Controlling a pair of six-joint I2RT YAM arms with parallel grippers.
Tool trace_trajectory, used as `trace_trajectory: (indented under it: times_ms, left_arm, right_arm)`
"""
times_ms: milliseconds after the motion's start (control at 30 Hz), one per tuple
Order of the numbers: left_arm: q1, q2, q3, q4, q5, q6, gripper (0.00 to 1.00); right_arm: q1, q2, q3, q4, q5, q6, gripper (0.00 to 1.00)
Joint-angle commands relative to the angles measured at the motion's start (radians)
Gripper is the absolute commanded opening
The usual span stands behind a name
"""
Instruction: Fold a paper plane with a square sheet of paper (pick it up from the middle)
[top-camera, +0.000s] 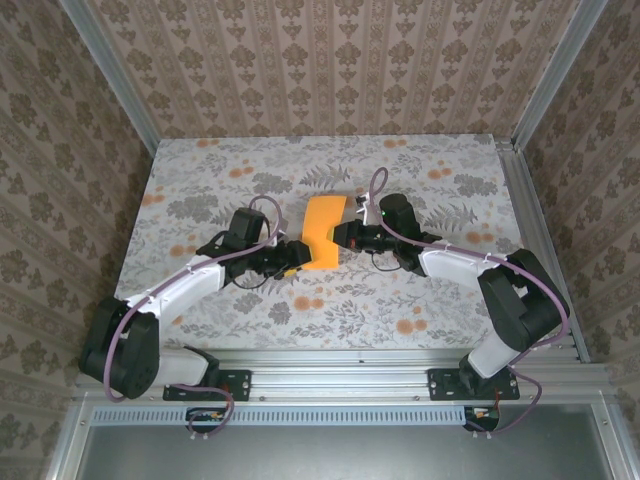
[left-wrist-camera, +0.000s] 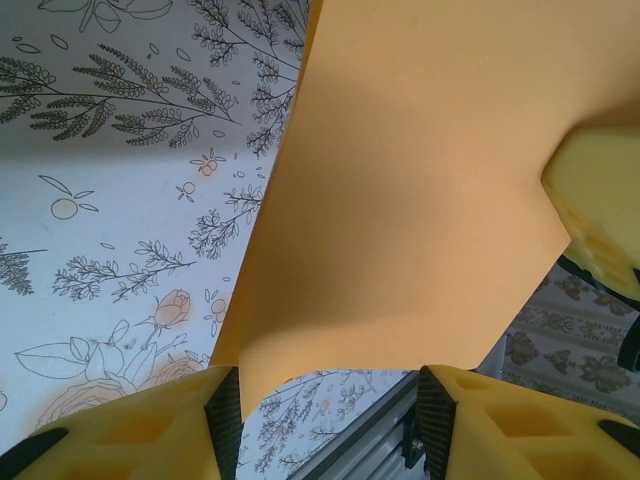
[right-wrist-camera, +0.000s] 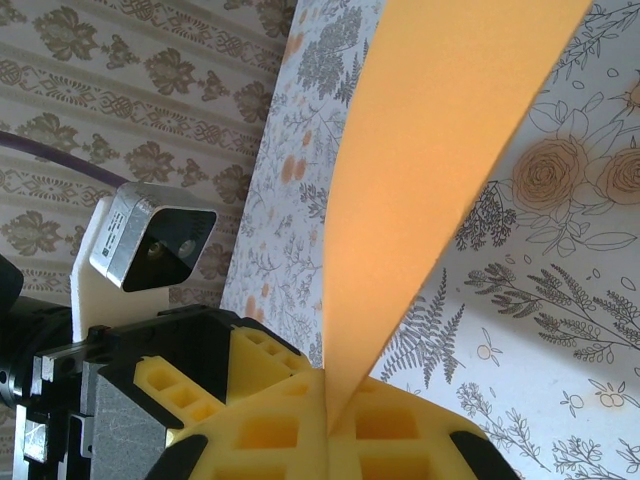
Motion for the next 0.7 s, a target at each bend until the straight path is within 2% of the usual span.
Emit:
trace_trajectory:
  times_ms: [0, 233, 467, 667]
  left_arm:
    - [-0.008, -0.025, -0.011, 0.018, 0.021, -0.017, 0.51]
    - [-0.01, -0.014, 0.002, 0.037, 0.023, -0.024, 0.46]
    - [-0.009, 0.005, 0.004, 0.036, 0.02, -0.014, 0.33]
    - [-0.007, 0.006, 0.015, -0.015, 0.006, 0.02, 0.31]
  right_arm:
    - [-0.005, 0.004, -0.012, 0.023, -0.015, 0.002, 0.0]
    - [-0.005, 0.005, -0.021, 0.056, -0.027, 0.026, 0.0]
    - [-0.015, 0.011, -0.039, 0.112, -0.039, 0.074, 0.0]
    - [-0.025, 0.005, -0.048, 0.126, -0.047, 0.087, 0.0]
